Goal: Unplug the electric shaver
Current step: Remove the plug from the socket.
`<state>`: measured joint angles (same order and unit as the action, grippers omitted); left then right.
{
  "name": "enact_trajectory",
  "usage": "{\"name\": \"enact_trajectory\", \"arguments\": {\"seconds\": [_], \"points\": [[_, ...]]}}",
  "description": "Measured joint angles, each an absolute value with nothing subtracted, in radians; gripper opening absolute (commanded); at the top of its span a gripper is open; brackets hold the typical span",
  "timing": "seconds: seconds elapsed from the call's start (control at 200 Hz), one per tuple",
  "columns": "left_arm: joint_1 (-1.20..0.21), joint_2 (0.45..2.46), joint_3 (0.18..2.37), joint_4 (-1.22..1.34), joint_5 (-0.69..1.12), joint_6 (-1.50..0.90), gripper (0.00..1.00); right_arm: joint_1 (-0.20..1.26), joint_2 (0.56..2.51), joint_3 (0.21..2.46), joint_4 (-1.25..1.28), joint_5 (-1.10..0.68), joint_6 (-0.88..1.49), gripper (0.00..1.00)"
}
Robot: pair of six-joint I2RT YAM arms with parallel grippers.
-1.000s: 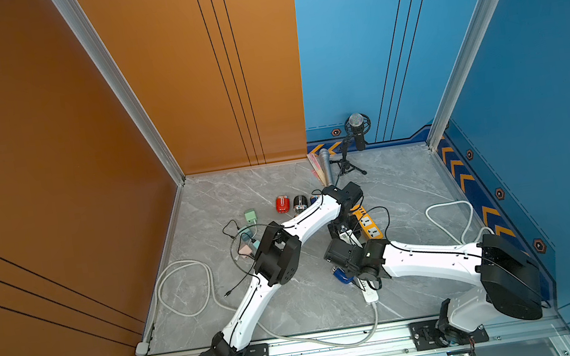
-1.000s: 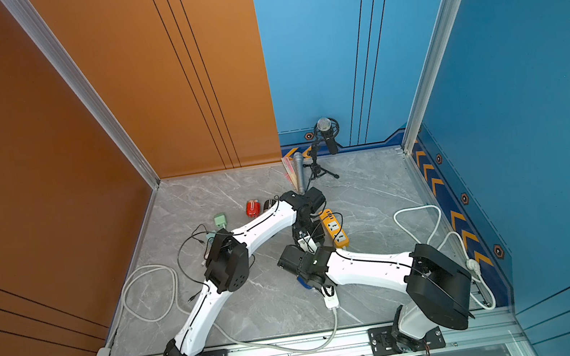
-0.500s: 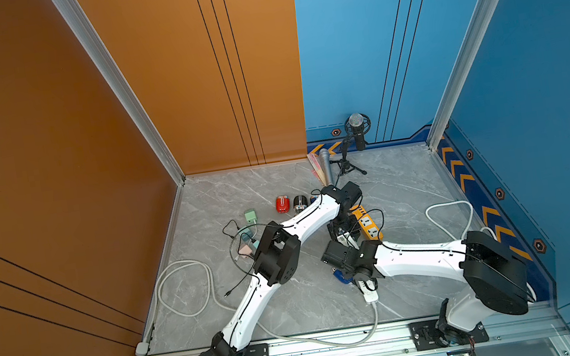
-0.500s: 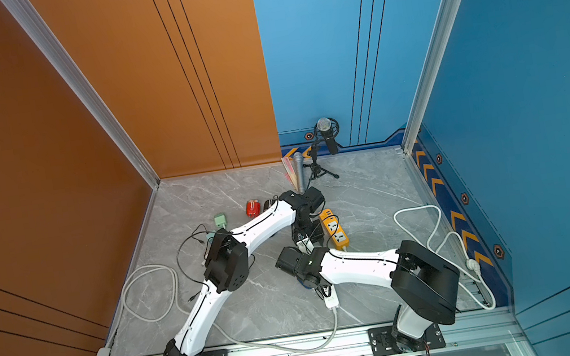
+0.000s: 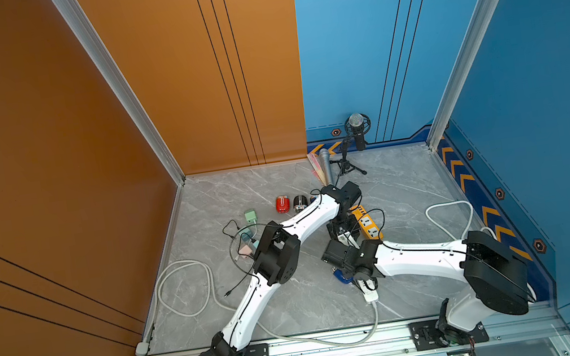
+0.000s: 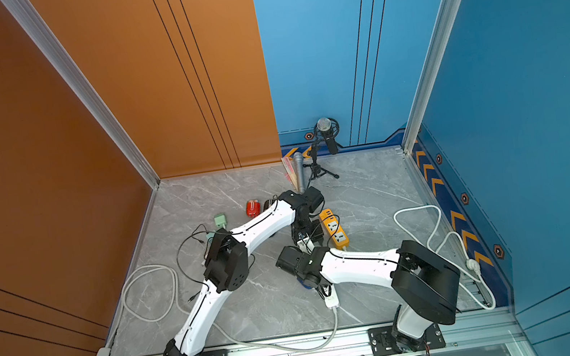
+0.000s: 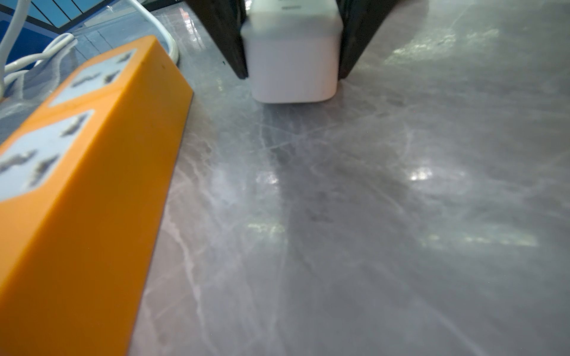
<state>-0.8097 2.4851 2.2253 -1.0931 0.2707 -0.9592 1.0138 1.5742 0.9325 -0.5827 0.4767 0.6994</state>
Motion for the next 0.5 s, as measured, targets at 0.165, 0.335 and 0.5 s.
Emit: {"name": "enact_trajectory", "arguments": {"seconds": [0.165,0.335,0.5], "points": [[-0.810,2.485,2.225,-1.101,0.274,-0.963,0.39,1.013,1.549,0.933,-0.585,0.468,0.700,0.15],[-0.810,2.485,2.225,-1.111,0.283,-0.968,0.39,1.014,1.532,0.933,-0.593,0.459,0.700,0.14],[-0.810,2.485,2.226,-1.114,0.286,-0.970,0.38,1.016,1.531,0.933,-0.595,0.461,0.700,0.14]]}}
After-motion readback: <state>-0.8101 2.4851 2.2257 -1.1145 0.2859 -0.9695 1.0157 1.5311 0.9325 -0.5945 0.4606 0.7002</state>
